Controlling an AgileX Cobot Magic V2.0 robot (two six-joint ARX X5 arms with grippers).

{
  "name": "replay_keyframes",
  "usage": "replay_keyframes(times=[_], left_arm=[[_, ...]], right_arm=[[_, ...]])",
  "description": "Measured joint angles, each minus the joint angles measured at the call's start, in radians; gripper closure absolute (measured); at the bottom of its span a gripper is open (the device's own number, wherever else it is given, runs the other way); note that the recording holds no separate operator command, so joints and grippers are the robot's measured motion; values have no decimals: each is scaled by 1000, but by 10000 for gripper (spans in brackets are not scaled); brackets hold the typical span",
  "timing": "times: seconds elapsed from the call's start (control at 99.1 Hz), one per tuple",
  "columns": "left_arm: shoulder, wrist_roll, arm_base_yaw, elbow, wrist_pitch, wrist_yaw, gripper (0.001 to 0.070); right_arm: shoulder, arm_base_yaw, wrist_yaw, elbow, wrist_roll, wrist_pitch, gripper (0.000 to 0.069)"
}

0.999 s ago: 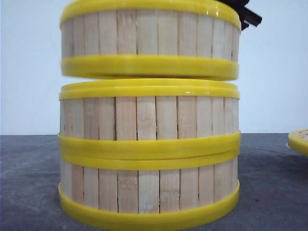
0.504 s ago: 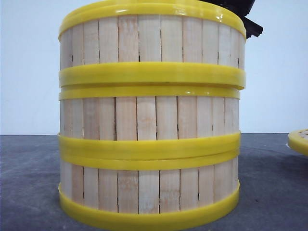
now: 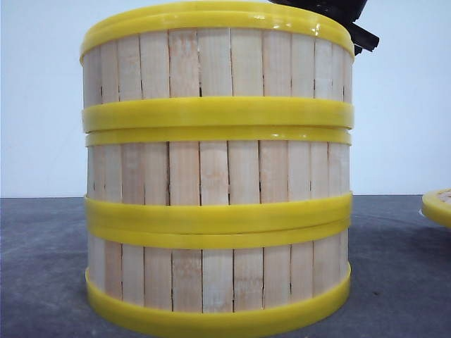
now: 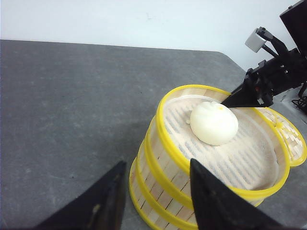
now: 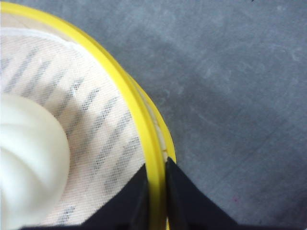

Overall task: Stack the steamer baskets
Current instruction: 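Lower the held steamer onto the top of the two-tier stack, then open the right gripper and withdraw it from the stack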

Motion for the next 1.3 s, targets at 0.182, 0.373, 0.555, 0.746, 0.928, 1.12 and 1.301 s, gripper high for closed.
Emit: replay_keyframes(times=[0.182,0.373,0.555,0.746,0.928,1.12,1.301], left_arm=[[0,0,0,0,0,0,471],[0,0,0,0,0,0,471],[0,0,0,0,0,0,471],[0,1,0,0,-3,0,471],[0,16,0,0,-4,0,471],[0,31,0,0,1,0,471],[0,41,0,0,1,0,471]], right_arm=[[0,-2,0,0,0,-2,663],[0,-2,-3,0,1,-5,376],[0,-8,-1,0,1,21,252],[-71,-35,64,0,13,55,245],[-262,-60,202,2,50,76,245],[-448,-88,360,4,89,35,245],[-527,-177,386,8,109,-84,245]])
